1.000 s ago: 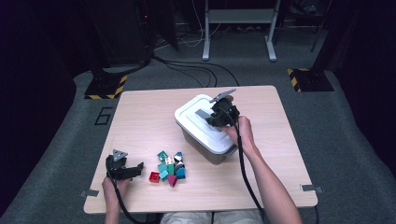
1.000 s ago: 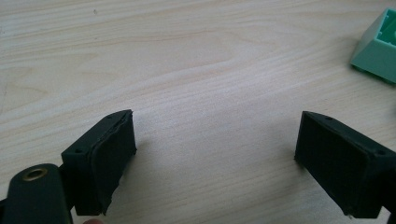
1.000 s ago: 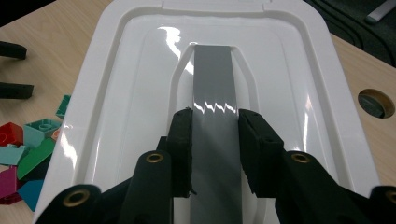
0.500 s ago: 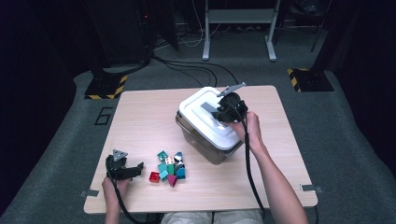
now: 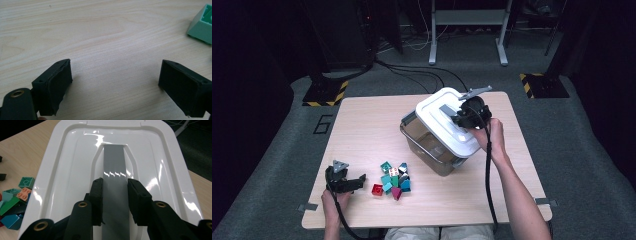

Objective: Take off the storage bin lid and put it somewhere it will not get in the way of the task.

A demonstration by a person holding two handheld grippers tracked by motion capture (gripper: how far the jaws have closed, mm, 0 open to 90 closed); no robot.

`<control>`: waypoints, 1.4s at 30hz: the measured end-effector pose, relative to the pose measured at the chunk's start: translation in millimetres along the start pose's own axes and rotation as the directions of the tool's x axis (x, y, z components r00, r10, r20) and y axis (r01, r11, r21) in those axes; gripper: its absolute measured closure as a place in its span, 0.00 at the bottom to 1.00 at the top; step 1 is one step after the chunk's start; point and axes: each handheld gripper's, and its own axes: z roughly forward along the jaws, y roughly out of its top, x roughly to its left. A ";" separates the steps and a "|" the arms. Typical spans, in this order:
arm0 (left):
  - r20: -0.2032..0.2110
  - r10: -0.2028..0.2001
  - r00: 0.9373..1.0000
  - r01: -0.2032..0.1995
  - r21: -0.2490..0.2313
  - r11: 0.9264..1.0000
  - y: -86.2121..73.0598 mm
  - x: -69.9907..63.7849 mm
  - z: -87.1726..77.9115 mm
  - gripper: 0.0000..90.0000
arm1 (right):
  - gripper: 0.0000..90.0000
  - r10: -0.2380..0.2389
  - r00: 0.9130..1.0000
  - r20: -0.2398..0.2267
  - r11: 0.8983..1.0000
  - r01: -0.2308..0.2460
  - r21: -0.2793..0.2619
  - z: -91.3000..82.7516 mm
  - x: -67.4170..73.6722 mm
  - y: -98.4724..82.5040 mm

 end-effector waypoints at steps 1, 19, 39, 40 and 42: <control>0.001 0.001 1.000 -0.001 0.000 1.000 0.0 0.0 0.1 0.12 | 0.74 0.019 1.000 0.008 1.000 -0.019 0.007 -3.7 -3.2 -2.1; -0.002 -0.008 1.000 0.008 0.025 1.000 1.0 -0.3 2.2 0.02 | 0.74 0.088 0.993 0.076 0.996 -0.088 -0.008 -26.1 -34.1 -20.5; -0.003 -0.009 1.000 0.009 0.027 1.000 0.9 -0.6 2.0 0.02 | 0.74 0.161 0.973 0.164 0.987 -0.164 0.002 -37.6 -70.8 -49.7; -0.002 -0.010 1.000 0.010 0.027 1.000 0.8 -0.6 2.1 0.02 | 0.74 0.165 0.972 0.166 0.986 -0.168 0.004 -37.2 -72.3 -51.6; -0.002 -0.011 1.000 0.011 0.027 1.000 0.8 -0.7 2.1 0.02 | 0.74 0.177 0.968 0.175 0.983 -0.181 0.006 -36.0 -74.8 -55.0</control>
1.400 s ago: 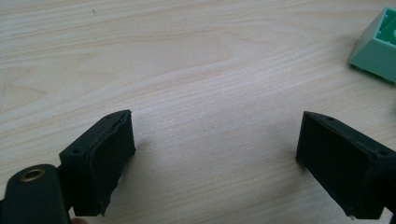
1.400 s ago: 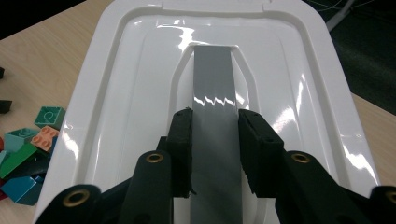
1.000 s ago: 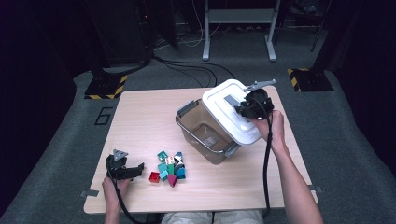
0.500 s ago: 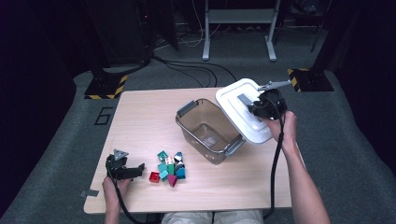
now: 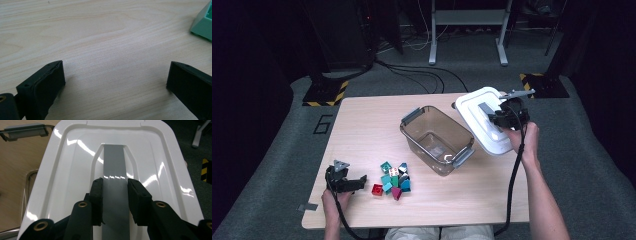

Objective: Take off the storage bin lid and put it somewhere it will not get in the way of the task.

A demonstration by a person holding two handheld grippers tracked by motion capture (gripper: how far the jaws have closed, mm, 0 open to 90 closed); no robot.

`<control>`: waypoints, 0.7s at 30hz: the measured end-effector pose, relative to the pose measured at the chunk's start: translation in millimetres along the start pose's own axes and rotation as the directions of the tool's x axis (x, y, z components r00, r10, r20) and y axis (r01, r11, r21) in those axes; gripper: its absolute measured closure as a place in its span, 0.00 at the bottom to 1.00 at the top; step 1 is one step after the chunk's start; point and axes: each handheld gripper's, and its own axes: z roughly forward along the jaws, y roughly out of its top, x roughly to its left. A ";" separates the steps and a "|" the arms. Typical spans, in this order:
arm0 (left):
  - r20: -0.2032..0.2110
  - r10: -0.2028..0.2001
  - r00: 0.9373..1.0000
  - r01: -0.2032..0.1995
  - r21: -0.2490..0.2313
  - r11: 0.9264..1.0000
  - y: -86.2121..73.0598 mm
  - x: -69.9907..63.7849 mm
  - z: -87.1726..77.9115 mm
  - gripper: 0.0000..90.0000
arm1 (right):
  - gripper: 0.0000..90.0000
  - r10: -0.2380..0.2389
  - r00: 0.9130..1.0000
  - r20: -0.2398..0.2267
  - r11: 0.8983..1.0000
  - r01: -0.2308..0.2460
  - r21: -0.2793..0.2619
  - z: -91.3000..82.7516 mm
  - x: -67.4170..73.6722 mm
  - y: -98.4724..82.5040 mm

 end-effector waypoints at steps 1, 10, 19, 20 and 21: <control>0.000 0.001 1.000 -0.001 0.000 1.000 0.0 0.1 0.0 0.02 | 0.74 0.004 1.000 0.004 1.000 -0.004 0.005 0.6 -1.6 -1.4; -0.001 0.000 1.000 0.000 0.001 1.000 0.0 0.0 -0.1 0.02 | 0.74 0.039 0.999 0.033 0.999 -0.039 0.017 5.3 -16.5 -13.1; -0.003 0.000 1.000 0.000 -0.003 1.000 -0.1 -0.2 0.2 0.02 | 0.74 0.067 0.995 0.073 0.996 -0.071 0.052 17.4 -26.8 -28.1; -0.002 0.002 1.000 -0.002 0.001 1.000 0.0 0.1 -0.1 0.02 | 0.74 0.069 0.995 0.075 0.996 -0.073 0.056 18.9 -27.8 -29.7; -0.002 -0.001 1.000 0.001 -0.003 1.000 -0.1 -0.2 0.2 0.02 | 0.74 0.074 0.994 0.078 0.995 -0.079 0.059 21.3 -28.6 -31.9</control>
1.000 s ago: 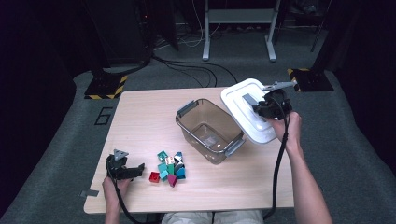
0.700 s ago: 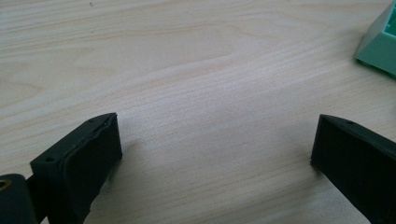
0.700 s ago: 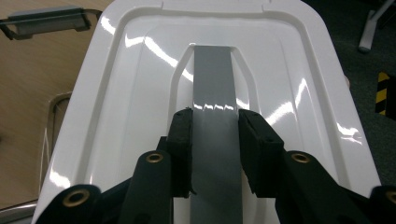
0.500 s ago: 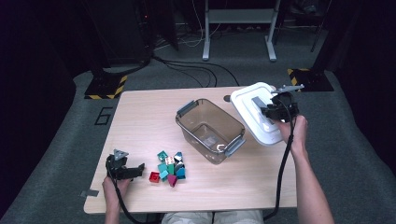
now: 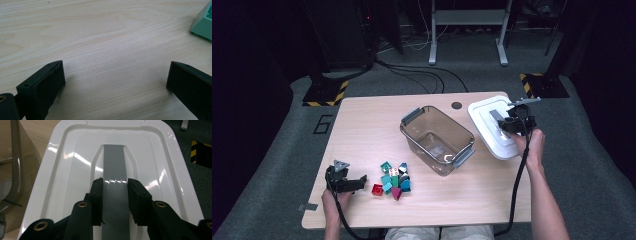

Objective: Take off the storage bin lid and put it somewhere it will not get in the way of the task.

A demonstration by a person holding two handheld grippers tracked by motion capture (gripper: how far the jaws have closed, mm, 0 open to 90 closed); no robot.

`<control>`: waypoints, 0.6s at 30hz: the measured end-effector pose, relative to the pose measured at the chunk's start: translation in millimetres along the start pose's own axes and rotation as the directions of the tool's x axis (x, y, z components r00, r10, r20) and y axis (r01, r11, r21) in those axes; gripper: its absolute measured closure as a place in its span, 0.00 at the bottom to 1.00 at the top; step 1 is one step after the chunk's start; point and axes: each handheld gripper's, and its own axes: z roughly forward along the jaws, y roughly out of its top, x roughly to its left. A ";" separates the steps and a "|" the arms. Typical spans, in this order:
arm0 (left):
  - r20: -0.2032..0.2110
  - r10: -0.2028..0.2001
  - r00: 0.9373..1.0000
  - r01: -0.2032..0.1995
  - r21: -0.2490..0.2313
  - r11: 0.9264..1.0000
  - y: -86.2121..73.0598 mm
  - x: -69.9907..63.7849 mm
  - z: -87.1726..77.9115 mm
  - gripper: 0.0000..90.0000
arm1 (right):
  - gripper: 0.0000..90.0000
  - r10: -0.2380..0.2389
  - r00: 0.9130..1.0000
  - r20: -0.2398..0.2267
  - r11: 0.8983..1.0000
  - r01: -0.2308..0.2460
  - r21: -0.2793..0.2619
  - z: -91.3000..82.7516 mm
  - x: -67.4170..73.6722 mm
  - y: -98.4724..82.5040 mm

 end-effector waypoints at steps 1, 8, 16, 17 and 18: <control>-0.001 0.003 1.000 -0.003 0.000 1.000 0.0 0.2 0.0 0.02 | 0.74 -0.003 1.000 0.005 1.000 0.003 0.007 3.4 -0.9 -2.4; 0.000 0.000 1.000 0.000 -0.001 1.000 0.0 0.0 0.1 0.02 | 0.74 -0.003 1.000 0.022 0.999 0.002 0.044 23.3 -0.1 -15.0; 0.002 0.001 1.000 -0.001 0.004 1.000 0.1 0.1 -0.2 0.02 | 0.74 0.003 1.000 0.021 0.997 -0.005 0.074 42.0 1.9 -24.6; 0.001 0.001 1.000 -0.001 0.002 1.000 0.1 0.1 -0.1 0.02 | 0.74 0.001 1.000 0.021 0.996 -0.003 0.087 47.7 2.7 -27.9; 0.000 0.000 1.000 0.000 0.000 1.000 0.0 0.0 0.1 0.02 | 0.74 0.006 1.000 0.023 0.996 -0.008 0.090 51.2 2.8 -29.6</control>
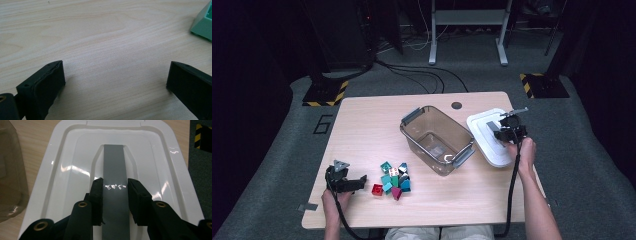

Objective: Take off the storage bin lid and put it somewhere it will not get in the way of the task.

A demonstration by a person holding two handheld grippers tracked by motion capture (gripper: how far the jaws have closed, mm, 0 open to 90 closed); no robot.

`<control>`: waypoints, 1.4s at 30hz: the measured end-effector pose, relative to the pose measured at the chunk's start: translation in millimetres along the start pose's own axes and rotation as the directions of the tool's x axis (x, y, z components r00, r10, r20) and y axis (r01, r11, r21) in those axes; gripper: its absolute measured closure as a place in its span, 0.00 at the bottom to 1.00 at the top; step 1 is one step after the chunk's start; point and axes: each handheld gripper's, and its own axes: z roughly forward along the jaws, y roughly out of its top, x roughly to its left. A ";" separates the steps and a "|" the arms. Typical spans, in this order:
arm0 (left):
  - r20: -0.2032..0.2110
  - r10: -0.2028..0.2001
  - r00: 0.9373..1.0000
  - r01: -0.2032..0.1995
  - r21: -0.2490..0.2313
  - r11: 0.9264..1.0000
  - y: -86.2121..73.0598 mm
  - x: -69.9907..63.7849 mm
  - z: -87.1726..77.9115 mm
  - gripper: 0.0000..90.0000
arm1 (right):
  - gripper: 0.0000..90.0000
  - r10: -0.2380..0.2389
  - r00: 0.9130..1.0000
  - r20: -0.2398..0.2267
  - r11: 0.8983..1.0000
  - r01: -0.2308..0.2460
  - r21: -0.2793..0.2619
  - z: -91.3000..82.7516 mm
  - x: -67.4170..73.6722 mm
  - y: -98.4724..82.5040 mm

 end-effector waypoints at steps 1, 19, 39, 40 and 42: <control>0.002 0.003 1.000 -0.003 0.004 1.000 0.2 0.3 -0.3 0.02 | 0.74 0.002 1.000 -0.003 1.000 -0.002 0.005 3.2 -0.1 -1.4; 0.000 0.000 1.000 0.000 0.000 1.000 0.0 0.0 0.0 0.02 | 0.74 0.093 0.995 0.033 0.995 -0.093 0.017 46.2 -1.3 -17.7; 0.000 0.007 1.000 -0.007 0.005 1.000 0.2 0.2 -0.5 0.02 | 0.32 0.177 0.984 -0.028 0.984 -0.177 -0.005 48.1 -7.0 -29.1; 0.001 0.007 1.000 -0.007 0.003 1.000 0.1 0.2 -0.4 0.02 | 0.26 0.164 0.986 -0.032 0.986 -0.165 -0.010 45.4 -6.7 -30.3; 0.001 0.005 1.000 -0.005 0.002 1.000 0.1 0.2 -0.3 0.02 | 0.19 0.156 0.987 -0.036 0.987 -0.157 -0.022 40.8 -6.3 -32.6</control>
